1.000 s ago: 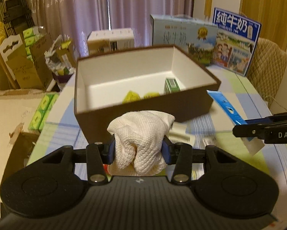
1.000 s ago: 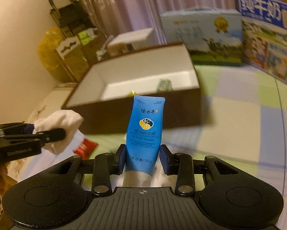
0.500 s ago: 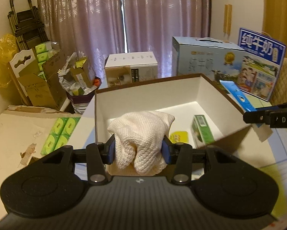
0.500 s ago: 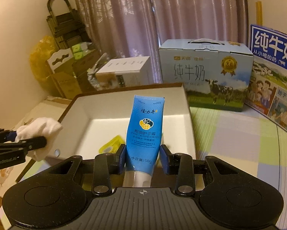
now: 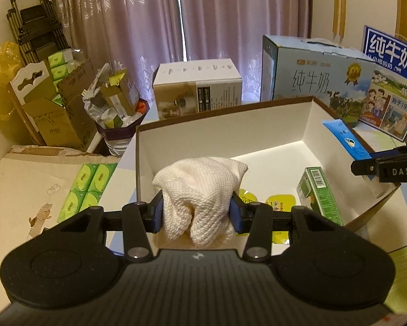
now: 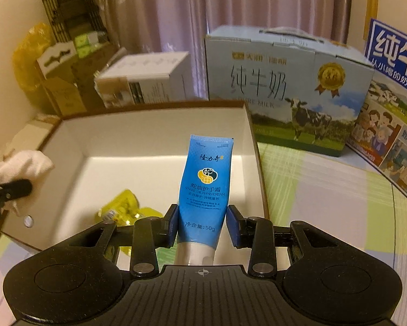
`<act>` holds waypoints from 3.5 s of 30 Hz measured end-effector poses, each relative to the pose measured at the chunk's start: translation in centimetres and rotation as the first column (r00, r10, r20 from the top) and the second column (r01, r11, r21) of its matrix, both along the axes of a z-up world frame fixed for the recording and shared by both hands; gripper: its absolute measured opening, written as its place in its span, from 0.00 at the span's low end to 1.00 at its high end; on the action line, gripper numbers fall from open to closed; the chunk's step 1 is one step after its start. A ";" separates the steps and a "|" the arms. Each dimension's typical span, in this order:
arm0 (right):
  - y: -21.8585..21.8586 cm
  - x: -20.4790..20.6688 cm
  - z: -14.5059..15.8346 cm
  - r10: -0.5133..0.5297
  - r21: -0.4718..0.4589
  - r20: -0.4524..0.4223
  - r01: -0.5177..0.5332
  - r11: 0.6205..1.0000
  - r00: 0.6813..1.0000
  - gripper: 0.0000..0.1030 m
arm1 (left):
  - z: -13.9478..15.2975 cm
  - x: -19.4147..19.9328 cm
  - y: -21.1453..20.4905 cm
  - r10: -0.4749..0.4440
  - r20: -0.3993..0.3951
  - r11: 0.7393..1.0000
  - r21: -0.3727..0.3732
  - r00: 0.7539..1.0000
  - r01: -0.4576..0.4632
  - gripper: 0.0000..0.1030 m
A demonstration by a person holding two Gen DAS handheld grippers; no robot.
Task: Organize objects
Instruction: 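Carry the towel in the left gripper and tube in the right into the brown box, then open the right gripper to drop the tube while the left gripper releases the towel in the box, then withdraw both grippers from the brown box toward the remaining table items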
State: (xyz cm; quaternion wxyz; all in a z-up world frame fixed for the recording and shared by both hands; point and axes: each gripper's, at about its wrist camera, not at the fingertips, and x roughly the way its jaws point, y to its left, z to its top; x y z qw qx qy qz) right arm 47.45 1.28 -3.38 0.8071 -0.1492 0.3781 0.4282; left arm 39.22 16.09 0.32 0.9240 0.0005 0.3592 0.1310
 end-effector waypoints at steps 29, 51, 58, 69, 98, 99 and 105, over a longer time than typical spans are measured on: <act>0.9 0.3 -1.5 0.010 -0.073 0.037 -0.007 0.997 0.999 0.39 | -3.0 2.1 0.9 -0.003 -0.075 1.000 -0.021 0.997 0.001 0.43; -3.7 -3.1 1.8 0.013 0.069 -0.008 -0.013 0.998 1.000 0.54 | -0.5 -1.3 0.1 -0.048 -0.040 0.998 -0.037 0.998 0.047 0.78; -6.1 -5.1 3.2 0.008 0.112 -0.019 -0.006 0.994 1.000 0.57 | 1.1 -4.3 -0.5 -0.044 -0.015 0.997 -0.068 0.999 0.043 0.78; -9.4 -8.2 3.7 0.011 0.130 -0.049 -0.005 0.992 0.999 0.59 | 2.6 -8.4 -2.7 -0.049 -0.001 0.994 -0.093 0.999 0.048 0.78; -15.7 -13.8 -1.3 -0.012 0.008 -0.213 0.014 1.000 0.977 0.60 | -1.4 -15.1 -7.4 -0.052 -0.147 0.985 -0.172 0.988 0.026 0.78; -15.9 -13.9 -1.5 -0.013 0.003 -0.219 0.014 1.000 0.976 0.60 | -1.6 -15.1 -7.6 -0.055 -0.153 0.984 -0.175 0.987 0.027 0.78; -16.4 -14.6 -2.7 -0.018 -0.031 -0.231 0.012 0.999 0.973 0.60 | -2.5 -15.4 -8.6 -0.066 -0.177 0.982 -0.186 0.982 0.033 0.78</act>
